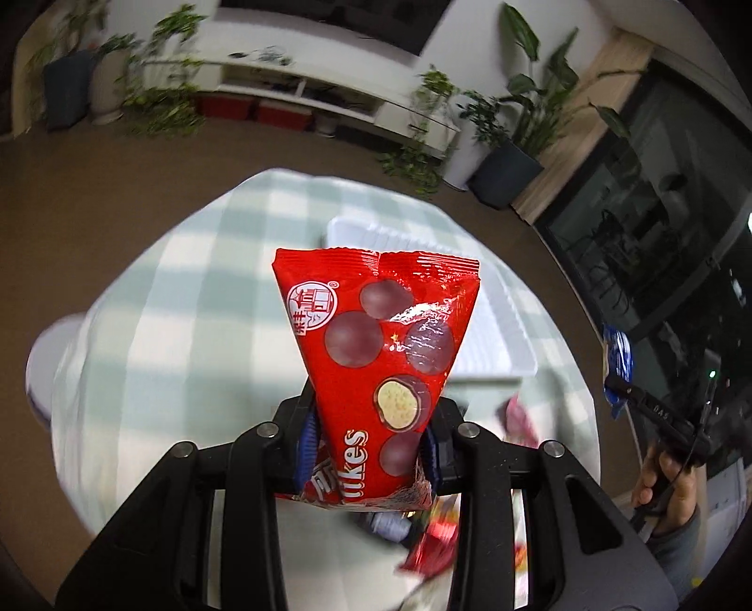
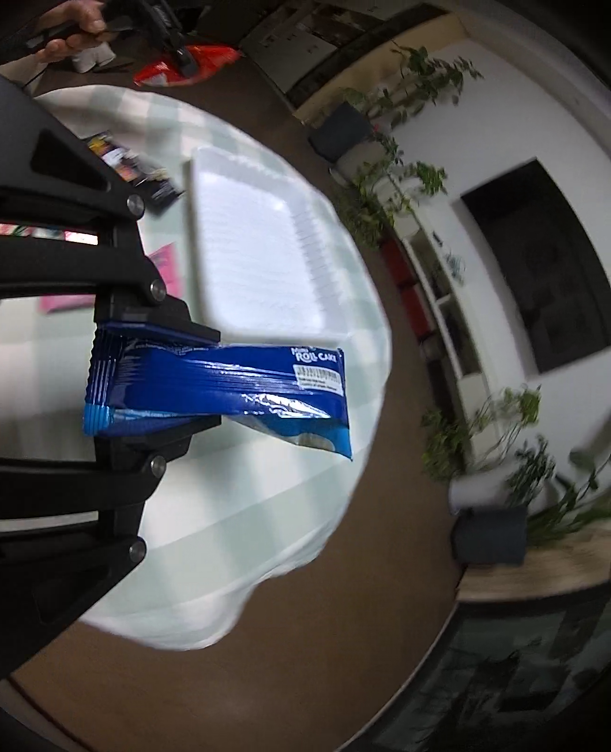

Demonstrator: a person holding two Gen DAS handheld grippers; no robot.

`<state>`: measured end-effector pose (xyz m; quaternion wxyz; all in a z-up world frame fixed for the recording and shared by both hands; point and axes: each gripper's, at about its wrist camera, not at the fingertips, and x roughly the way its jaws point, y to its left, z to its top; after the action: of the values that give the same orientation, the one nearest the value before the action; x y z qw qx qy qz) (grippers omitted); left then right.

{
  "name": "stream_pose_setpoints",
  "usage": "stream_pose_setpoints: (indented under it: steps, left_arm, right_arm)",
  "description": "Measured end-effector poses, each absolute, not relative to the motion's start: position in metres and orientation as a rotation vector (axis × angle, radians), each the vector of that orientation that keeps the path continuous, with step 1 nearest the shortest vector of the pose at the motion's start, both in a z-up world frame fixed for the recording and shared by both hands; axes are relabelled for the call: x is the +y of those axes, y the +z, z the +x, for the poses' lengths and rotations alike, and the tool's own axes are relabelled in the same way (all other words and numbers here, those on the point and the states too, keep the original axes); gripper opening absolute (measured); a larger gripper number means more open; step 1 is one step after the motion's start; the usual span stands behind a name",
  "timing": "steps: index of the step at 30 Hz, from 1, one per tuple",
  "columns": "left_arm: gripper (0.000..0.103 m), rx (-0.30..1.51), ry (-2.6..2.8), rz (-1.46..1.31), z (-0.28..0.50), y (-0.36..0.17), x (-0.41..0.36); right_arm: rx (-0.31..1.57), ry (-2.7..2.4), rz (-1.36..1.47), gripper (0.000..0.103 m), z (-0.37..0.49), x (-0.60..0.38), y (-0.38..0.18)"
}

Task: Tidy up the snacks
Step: 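Carry both packets to the white tray and release them inside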

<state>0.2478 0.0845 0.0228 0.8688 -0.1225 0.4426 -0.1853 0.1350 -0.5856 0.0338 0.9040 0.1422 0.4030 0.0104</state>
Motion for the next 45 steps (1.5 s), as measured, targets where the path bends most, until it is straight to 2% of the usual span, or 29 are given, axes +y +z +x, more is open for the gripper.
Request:
stream_pose_setpoints:
  steps: [6, 15, 22, 39, 42, 45]
  left_arm:
    - [0.032, 0.938, -0.45, -0.181, 0.325, 0.027, 0.033]
    - [0.032, 1.081, -0.423, -0.044, 0.397, -0.044, -0.023]
    - [0.032, 1.123, -0.393, -0.014, 0.387, -0.073, -0.015]
    - [0.034, 1.116, -0.341, -0.055, 0.356, -0.076, -0.012]
    - [0.035, 1.113, -0.327, -0.085, 0.353, -0.074, -0.011]
    - [0.035, 1.102, -0.343, -0.122, 0.352, -0.072, -0.007]
  right_arm:
    - [0.84, 0.118, 0.195, 0.029, 0.204, -0.548, 0.036]
    - [0.987, 0.156, 0.039, 0.029, 0.267, -0.508, -0.017]
    - [1.036, 0.158, -0.022, 0.029, 0.281, -0.499, -0.043]
    - [1.019, 0.198, -0.036, 0.028, 0.292, -0.492, -0.054]
    - [1.024, 0.212, -0.049, 0.034, 0.292, -0.491, -0.055]
    - [1.028, 0.233, -0.047, 0.05, 0.288, -0.487, -0.051]
